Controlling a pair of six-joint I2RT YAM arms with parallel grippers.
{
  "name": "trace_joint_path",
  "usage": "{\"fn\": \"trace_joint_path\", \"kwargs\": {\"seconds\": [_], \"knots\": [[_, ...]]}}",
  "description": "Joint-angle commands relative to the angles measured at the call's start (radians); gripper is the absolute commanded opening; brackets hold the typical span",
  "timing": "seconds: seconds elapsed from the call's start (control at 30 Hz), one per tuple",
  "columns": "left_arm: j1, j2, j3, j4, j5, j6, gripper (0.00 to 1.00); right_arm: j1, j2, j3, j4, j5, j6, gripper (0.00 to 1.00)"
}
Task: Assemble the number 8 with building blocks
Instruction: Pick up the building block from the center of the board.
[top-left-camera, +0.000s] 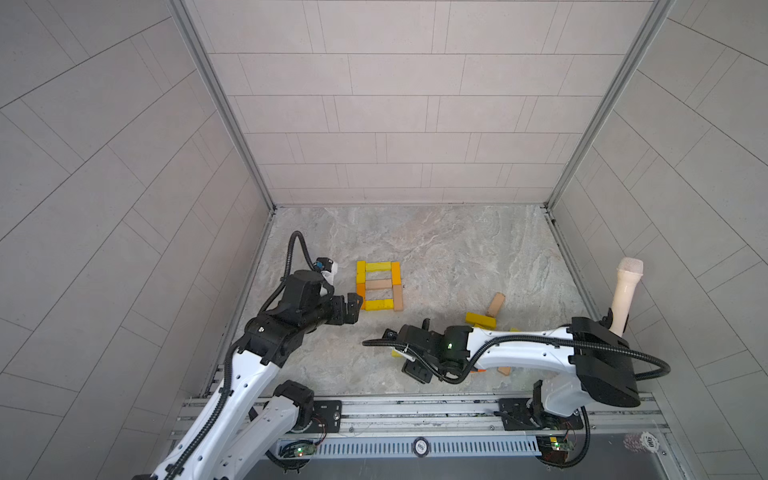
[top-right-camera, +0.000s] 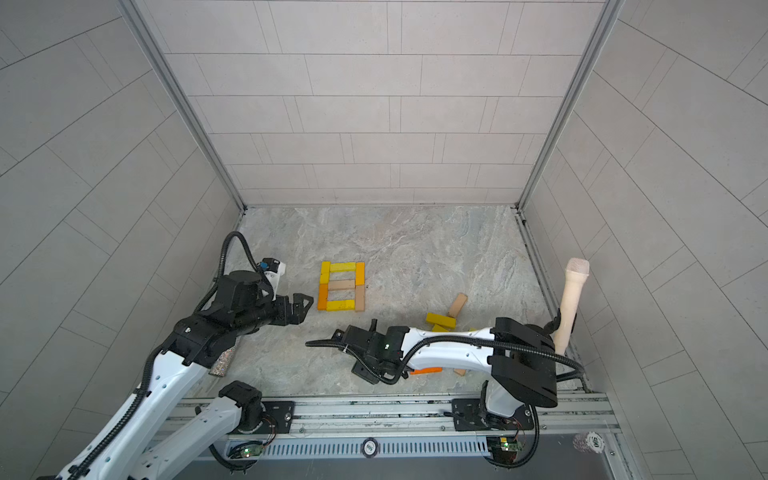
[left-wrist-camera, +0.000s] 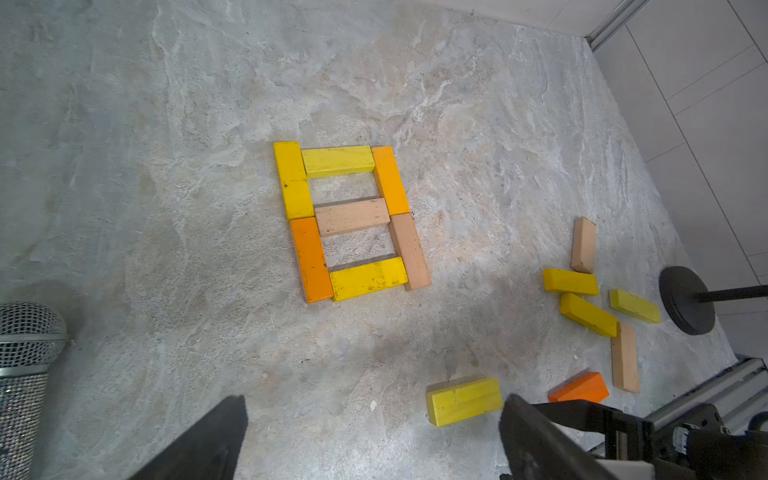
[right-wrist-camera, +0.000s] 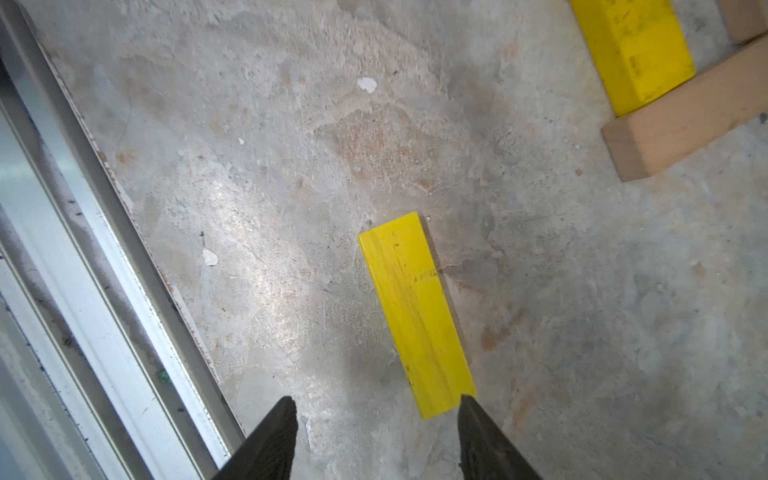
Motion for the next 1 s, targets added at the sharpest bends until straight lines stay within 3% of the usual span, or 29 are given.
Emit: {"fn": "trace_joint_path", "kwargs": {"seconds": [0.0, 0.2, 0.6, 0.97], "knots": [[-0.004, -0.019, -0.002, -0.034, -0.089, -0.011, 1.0, -0.026, 0.034, 0.025, -0.014, -0.028, -0.045, 0.63], [-0.002, -0.046, -0.008, -0.038, -0.151, -0.025, 1.0, -0.061, 0.104, 0.06, -0.01, -0.068, -0.068, 0.58], [-0.002, -0.032, -0.012, -0.03, -0.132, -0.019, 1.0, -0.079, 0.189, 0.104, -0.014, -0.076, -0.076, 0.48], [-0.001, -0.022, -0.014, -0.028, -0.123, -0.017, 1.0, -0.081, 0.203, 0.1, -0.009, -0.045, -0.06, 0.32]]}}
